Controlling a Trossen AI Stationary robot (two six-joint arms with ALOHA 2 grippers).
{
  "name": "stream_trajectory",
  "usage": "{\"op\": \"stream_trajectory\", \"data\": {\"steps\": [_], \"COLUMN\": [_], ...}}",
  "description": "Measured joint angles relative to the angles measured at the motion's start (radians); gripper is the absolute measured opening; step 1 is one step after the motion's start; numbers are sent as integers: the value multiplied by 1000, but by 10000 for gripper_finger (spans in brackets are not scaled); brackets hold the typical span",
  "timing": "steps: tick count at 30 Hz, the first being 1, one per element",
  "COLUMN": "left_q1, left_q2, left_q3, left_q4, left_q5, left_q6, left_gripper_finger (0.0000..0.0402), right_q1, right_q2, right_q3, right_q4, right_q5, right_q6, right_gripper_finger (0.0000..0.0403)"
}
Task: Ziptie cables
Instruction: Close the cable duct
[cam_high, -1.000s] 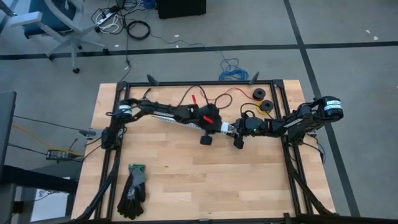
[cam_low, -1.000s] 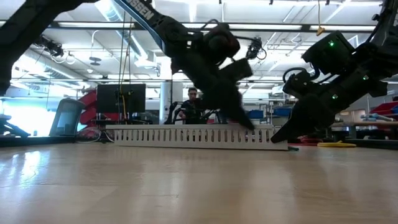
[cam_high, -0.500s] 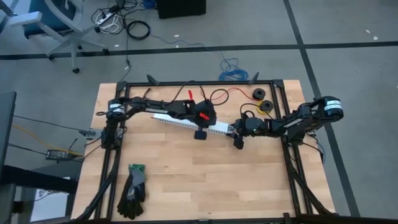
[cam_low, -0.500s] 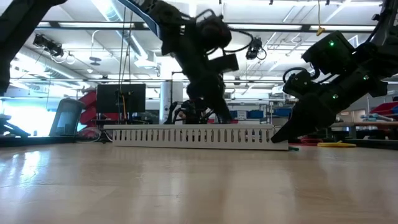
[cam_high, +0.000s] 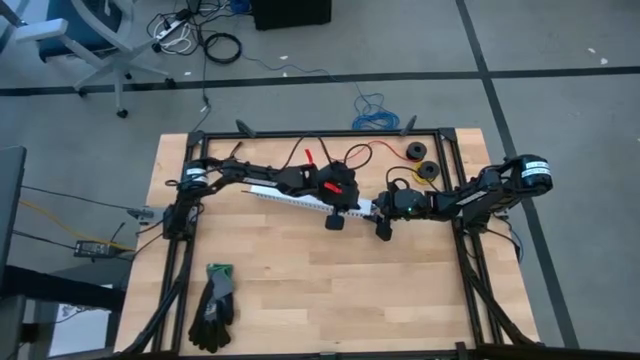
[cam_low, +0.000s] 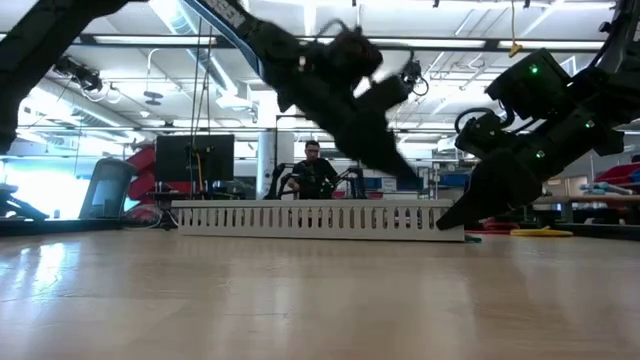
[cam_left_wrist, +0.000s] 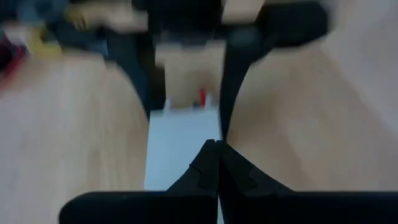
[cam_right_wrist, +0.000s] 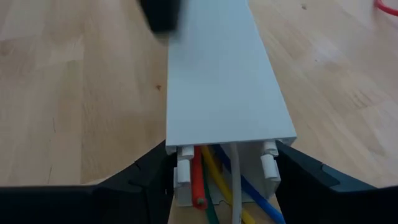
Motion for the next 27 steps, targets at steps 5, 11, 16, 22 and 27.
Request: {"op": "stream_trajectory", "data": {"steps": [5, 11, 16, 22, 27], "left_q1": [-10, -3, -2, -2, 1], "left_q2": [-65, -55, -14, 17, 18], "left_q3": [3, 0, 2, 3, 2], "left_q4": [-20, -224, -129, -45, 23], "left_q5": [-30, -186, -123, -74, -16], "left_q6": [23, 20, 21, 16, 4], "left_gripper_finger": [0, 0, 0, 0, 0], "right_q1": [0, 0, 0, 0, 0], "right_q2": [0, 0, 0, 1, 1], "right_q3": [0, 0, 0, 0, 0], "right_q4": [-3, -5, -3, -3, -2], "right_q5": [3, 3, 4, 4, 5], "right_q6": [0, 0, -6, 0, 5], "right_gripper_finger": [219, 219, 219, 219, 219]}}
